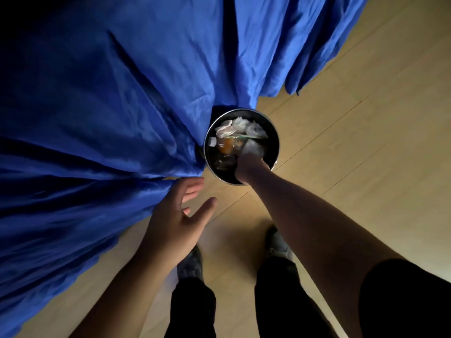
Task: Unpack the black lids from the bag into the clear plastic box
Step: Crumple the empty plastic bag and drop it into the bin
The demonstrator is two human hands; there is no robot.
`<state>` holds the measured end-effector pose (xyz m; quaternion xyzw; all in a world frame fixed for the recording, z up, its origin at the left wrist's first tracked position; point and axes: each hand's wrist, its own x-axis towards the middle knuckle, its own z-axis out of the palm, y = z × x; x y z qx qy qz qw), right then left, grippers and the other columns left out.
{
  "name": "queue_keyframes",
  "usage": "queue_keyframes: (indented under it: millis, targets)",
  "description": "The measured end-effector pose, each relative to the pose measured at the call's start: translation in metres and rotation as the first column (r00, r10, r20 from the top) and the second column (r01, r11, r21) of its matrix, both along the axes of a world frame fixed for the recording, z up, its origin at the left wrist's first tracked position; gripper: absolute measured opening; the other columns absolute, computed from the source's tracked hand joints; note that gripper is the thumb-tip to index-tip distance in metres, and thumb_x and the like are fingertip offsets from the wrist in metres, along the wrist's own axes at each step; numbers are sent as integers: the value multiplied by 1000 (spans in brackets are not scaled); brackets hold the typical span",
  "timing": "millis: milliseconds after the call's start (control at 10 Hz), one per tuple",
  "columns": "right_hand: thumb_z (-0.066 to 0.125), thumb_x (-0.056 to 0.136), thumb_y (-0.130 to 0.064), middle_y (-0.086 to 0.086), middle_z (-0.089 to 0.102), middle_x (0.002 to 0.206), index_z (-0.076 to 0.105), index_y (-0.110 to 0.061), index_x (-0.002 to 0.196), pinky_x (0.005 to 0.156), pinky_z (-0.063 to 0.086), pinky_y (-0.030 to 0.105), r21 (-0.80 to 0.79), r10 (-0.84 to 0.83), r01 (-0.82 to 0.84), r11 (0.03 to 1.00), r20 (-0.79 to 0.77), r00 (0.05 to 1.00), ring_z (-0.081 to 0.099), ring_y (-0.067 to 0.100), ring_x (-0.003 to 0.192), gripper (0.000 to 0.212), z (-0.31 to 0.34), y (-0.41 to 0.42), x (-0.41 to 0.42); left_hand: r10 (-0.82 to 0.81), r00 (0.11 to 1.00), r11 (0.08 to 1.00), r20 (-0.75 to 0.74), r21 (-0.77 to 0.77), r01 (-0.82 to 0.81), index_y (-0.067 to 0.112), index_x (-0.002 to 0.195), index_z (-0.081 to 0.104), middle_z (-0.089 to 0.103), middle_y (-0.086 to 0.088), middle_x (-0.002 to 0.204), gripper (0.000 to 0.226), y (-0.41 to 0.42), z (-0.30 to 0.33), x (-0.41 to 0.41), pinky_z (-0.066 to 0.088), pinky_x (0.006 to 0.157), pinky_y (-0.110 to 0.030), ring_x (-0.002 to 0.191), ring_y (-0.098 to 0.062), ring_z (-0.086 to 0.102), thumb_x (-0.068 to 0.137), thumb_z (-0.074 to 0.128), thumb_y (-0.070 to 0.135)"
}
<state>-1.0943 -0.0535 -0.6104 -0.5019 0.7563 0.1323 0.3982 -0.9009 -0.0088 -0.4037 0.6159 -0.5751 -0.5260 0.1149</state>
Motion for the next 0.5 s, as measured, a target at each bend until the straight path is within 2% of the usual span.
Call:
queue_keyframes:
  millis: [100, 200, 300, 400, 500]
  targets:
    - [58, 92, -19, 24, 56, 136, 33, -1, 151, 99, 51, 46, -61, 122, -121, 991, 14, 992, 56, 38, 125, 66, 44, -1, -5, 19, 1000, 1000, -9, -12, -19, 44, 113, 60, 64, 25, 118, 38, 0, 23, -2, 51, 94, -29, 114, 8, 58, 78, 72, 55]
    - [52, 94, -22, 24, 61, 130, 51, -5, 138, 96, 52, 44, -205, 212, -199, 958, 48, 976, 60, 38, 118, 47, 135, 13, -13, 43, 999, 998, -18, -51, -44, 46, 112, 59, 64, 24, 118, 42, -5, 71, 2, 51, 97, -35, 115, 7, 58, 74, 71, 61]
    - [56, 93, -24, 20, 65, 124, 61, -9, 129, 93, 50, 39, -378, 268, -215, 900, 91, 959, 62, 36, 112, 39, 214, 27, -16, 94, 995, 992, -29, -81, -96, 43, 113, 59, 65, 20, 118, 47, -5, 118, 9, 51, 98, -38, 112, 9, 58, 70, 69, 57]
    - [72, 85, -22, 16, 71, 111, 70, -10, 117, 86, 50, 38, -649, 308, -128, 750, 172, 936, 67, 35, 100, 34, 353, 31, -17, 155, 985, 978, -77, -132, -164, 41, 114, 60, 66, 15, 118, 49, -8, 202, 26, 51, 98, -39, 112, 6, 60, 68, 71, 51]
    - [72, 84, -29, 10, 71, 109, 70, -11, 116, 84, 52, 38, -762, 373, -81, 642, 218, 902, 68, 29, 98, 37, 445, 29, -8, 198, 972, 957, -125, -190, -219, 33, 116, 63, 69, 9, 117, 51, -7, 267, 42, 53, 97, -41, 112, -5, 64, 69, 75, 44]
